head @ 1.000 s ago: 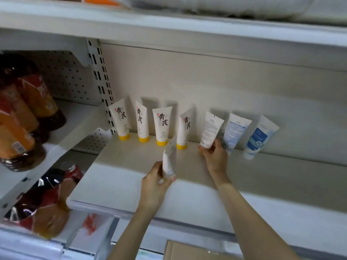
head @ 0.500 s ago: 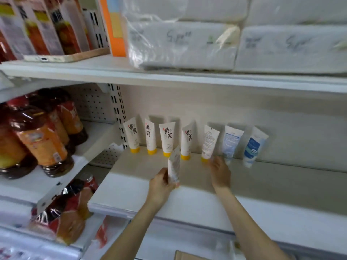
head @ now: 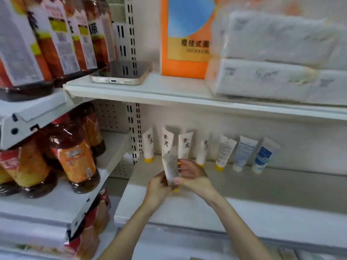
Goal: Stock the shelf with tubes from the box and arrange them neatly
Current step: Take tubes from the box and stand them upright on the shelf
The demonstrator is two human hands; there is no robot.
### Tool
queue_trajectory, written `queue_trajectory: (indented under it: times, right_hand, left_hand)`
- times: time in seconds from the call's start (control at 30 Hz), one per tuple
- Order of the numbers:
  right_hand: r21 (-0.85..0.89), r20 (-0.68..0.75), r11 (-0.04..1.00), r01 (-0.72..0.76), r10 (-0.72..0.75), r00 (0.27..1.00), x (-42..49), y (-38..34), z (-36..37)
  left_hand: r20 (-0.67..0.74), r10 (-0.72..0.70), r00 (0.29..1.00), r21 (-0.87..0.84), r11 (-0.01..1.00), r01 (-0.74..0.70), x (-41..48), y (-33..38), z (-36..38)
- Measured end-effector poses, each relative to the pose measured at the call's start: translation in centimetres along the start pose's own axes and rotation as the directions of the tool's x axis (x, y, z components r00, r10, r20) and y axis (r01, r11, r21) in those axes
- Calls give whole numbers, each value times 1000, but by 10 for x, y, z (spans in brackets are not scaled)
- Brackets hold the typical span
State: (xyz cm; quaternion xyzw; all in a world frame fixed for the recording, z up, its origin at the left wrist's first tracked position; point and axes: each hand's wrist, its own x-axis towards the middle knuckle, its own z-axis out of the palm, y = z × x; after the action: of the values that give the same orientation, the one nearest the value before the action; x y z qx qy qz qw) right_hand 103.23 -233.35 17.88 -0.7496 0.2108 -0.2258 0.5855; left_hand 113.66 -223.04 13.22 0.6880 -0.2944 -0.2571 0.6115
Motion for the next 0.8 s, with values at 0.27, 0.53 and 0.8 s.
queue_trajectory:
  times: [0.27,0.53,0.8]
  right_hand:
    - [-89,-25,994,-57,55,998,41,7,82]
    - [-195,-59,980,-30,19,998,73,12,119]
    - [-227,-68,973,-47,32,997,83,10,123]
  left_hand:
    - [-55,90,994,130,988,-83,20,-19,-62]
    - [-163,131,978,241,966,-89,39,-35,-90]
    - [-147,54,988,90,995,-41,51,-38,-91]
